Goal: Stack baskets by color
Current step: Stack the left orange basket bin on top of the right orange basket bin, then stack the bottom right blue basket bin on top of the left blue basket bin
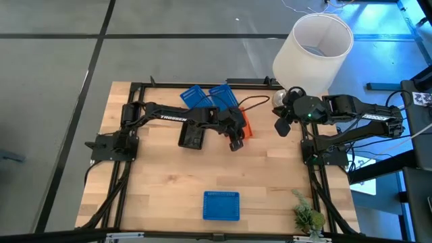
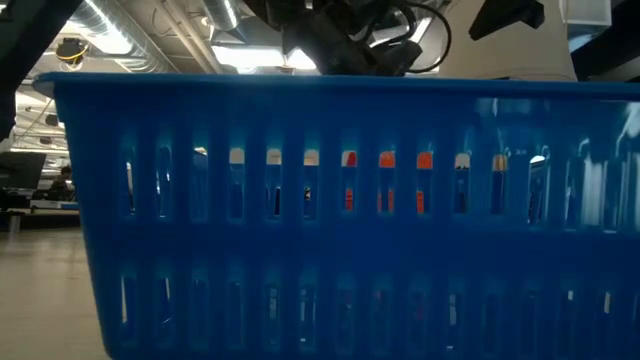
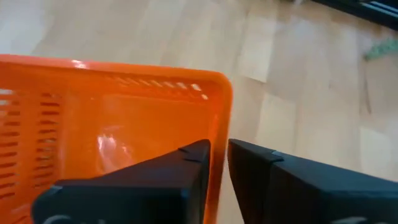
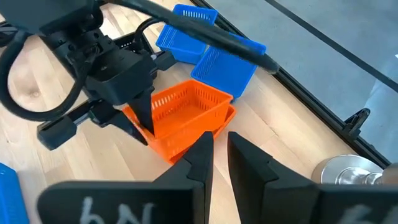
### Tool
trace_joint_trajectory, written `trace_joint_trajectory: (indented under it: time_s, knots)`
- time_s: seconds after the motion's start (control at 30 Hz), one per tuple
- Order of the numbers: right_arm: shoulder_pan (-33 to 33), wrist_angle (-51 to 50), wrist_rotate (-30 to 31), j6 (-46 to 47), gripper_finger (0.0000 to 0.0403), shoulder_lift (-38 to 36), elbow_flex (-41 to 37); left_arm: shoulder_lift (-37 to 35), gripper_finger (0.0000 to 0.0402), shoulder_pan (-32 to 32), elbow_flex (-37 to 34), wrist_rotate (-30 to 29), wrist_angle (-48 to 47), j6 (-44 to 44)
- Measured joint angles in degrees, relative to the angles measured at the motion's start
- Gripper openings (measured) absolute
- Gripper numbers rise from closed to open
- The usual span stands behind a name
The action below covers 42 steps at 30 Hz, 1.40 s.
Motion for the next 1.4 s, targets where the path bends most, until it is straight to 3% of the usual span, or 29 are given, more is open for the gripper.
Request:
trace_joint_trajectory:
  time_s: [0.23,0.4,0.7,0.93,1.13,1.27,1.4]
  knots:
    - [-0.02,0.0,0.0,-0.77,0.0048,0.0,0.0,0.0,0.0068,0.04,-0.02,-6.35,0.47,-1.42]
    - [-0.02,0.01,0.0,-0.86,0.0048,0.0,0.0,0.0,0.0069,0.04,-0.02,-6.59,0.48,-1.14]
    - [-0.01,-0.39,-0.25,-0.92,0.0048,0.0,0.0,-0.29,0.0067,-0.04,1.8,1.65,-1.86,-1.09]
    - [0.0,0.15,-12.23,-6.98,0.0048,0.07,-0.04,-3.55,0.0056,-0.49,13.24,12.59,-25.79,9.83]
    - [-0.02,1.04,-21.49,-14.28,0.0048,0.17,-0.04,-5.15,0.0055,-3.73,17.28,14.0,-45.04,20.05]
    - [-0.02,1.49,-26.21,-17.43,0.0048,0.16,-0.04,-4.76,0.0055,-6.39,17.25,15.75,-51.26,20.07]
    - [0.0,1.47,-30.42,-19.82,0.0048,0.15,-0.04,-4.79,0.0055,-10.67,17.29,17.02,-50.33,18.25]
